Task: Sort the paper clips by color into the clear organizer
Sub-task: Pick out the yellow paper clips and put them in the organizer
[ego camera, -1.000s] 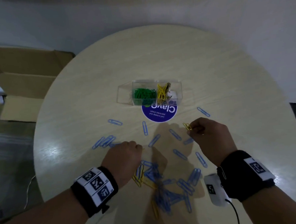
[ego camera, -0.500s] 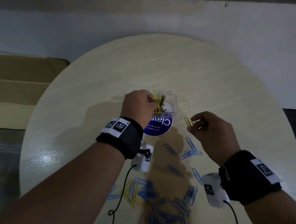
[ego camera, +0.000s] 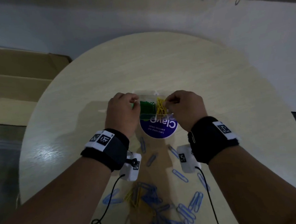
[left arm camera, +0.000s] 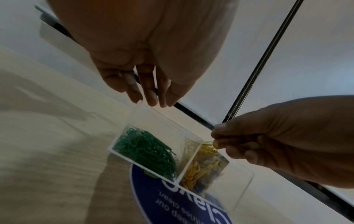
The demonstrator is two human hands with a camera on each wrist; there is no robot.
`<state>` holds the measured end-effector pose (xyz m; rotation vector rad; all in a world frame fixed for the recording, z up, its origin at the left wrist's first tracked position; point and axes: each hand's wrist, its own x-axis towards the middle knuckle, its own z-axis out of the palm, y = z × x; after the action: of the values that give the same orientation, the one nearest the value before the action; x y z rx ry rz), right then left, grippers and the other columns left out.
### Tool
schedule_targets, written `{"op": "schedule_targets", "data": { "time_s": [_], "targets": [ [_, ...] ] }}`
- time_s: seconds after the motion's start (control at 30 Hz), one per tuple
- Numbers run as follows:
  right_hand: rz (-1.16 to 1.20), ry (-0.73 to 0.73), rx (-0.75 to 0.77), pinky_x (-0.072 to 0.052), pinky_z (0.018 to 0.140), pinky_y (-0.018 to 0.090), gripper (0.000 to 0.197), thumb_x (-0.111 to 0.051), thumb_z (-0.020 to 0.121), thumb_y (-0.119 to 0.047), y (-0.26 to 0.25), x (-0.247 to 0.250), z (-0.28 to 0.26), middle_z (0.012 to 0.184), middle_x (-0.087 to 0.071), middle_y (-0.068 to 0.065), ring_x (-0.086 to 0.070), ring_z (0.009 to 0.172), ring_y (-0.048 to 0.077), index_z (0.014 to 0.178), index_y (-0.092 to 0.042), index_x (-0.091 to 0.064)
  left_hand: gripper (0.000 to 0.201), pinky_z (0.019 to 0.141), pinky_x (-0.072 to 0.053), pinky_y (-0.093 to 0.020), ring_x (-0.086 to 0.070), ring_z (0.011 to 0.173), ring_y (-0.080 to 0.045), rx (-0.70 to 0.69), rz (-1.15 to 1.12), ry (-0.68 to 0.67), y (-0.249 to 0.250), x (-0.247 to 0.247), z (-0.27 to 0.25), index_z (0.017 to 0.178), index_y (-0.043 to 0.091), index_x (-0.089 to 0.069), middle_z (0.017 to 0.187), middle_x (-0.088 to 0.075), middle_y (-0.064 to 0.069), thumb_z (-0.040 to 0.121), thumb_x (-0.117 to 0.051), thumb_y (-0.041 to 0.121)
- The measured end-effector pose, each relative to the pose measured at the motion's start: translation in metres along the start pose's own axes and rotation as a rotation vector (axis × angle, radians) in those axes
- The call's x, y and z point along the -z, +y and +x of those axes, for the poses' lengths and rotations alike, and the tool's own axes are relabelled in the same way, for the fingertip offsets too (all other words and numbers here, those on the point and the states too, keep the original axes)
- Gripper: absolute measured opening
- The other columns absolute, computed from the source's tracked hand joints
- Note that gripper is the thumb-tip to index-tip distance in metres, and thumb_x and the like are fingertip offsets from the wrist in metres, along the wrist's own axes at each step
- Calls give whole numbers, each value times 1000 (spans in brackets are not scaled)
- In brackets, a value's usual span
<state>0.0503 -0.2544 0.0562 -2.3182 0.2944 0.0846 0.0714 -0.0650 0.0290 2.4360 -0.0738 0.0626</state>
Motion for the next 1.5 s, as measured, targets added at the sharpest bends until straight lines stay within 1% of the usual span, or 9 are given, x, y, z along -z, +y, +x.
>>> {"op": "schedule_targets", "data": {
  "time_s": [0.17, 0.37, 0.63, 0.8, 1.07, 1.23, 1.33, 1.4, 1.5],
  "targets": [
    [-171, 78, 151, -46, 77, 26, 17, -61, 87, -26, 11, -2, 0, 103, -70, -4, -62, 87, 17, 98, -25, -74, 21, 81, -47, -30, -59, 91, -22, 67, -49, -16, -3, 4, -3, 115, 22, -59, 117, -49, -1, 95, -55, 17],
    [-620, 42, 392, -45, 78, 40, 30, -45, 92, -32, 17, -25, 3, 105, -70, -1, -53, 86, 33, 100, -25, -73, 32, 90, -50, -34, -61, 95, -22, 71, -23, -64, -5, 6, -5, 120, 20, -60, 125, -52, -1, 93, -53, 6],
    [-389, 113, 384, -40, 80, 36, 18, -54, 92, -19, 6, -25, -7, 93, -68, 11, -53, 88, 33, 94, -11, -70, 31, 88, -50, -31, -62, 98, -23, 31, -10, -56, -8, 7, -6, 120, 21, -61, 125, -54, -1, 93, -56, 6],
    [-428, 149, 420, -38, 78, 34, 13, -61, 81, -24, 14, -21, -16, 87, -66, 5, -53, 85, 34, 80, -20, -74, 33, 89, -50, -35, -61, 99, -24, 22, -20, -72, -9, 8, -5, 120, 20, -62, 124, -55, -2, 92, -55, 4],
    [-447, 179, 328, -40, 81, 39, 10, -65, 83, -24, 24, -27, -10, 90, -62, 8, -50, 89, 34, 82, -20, -74, 31, 88, -49, -33, -60, 98, -24, 29, -2, -87, -12, 6, -5, 121, 21, -60, 124, -55, -3, 94, -54, 8],
    [-301, 290, 456, -34, 81, 34, 7, -67, 80, -15, 21, -14, -48, 87, -68, 8, -49, 88, 23, 83, -15, -74, 28, 84, -49, -32, -61, 88, -23, -26, -29, -123, -20, 21, -22, 121, 25, -61, 118, -51, -6, 94, -57, 22],
    [-254, 89, 442, -43, 79, 38, 8, -67, 82, -16, 32, -21, -113, 86, -69, 7, -57, 83, 31, 87, -17, -72, 20, 81, -49, -35, -61, 84, -25, -184, 54, -110, -38, 45, -65, 105, 25, -69, 101, -57, -8, 87, -62, 20],
    [-243, -81, 478, -48, 76, 42, 11, -63, 84, -15, 46, -35, -160, 86, -69, 6, -60, 80, 33, 90, -16, -72, 20, 81, -49, -39, -61, 86, -27, -278, 98, -231, -50, 55, -112, 99, 25, -71, 94, -61, -5, 84, -62, 15],
    [-336, -301, 541, -47, 89, 44, 27, -56, 86, -27, 63, -54, -218, 115, -67, -1, -59, 106, 33, 111, -20, -67, 23, 82, -49, -43, -58, 95, -27, -382, 200, -470, -61, 57, -192, 103, 24, -69, 105, -64, 1, 84, -56, 17]
  ]
}}
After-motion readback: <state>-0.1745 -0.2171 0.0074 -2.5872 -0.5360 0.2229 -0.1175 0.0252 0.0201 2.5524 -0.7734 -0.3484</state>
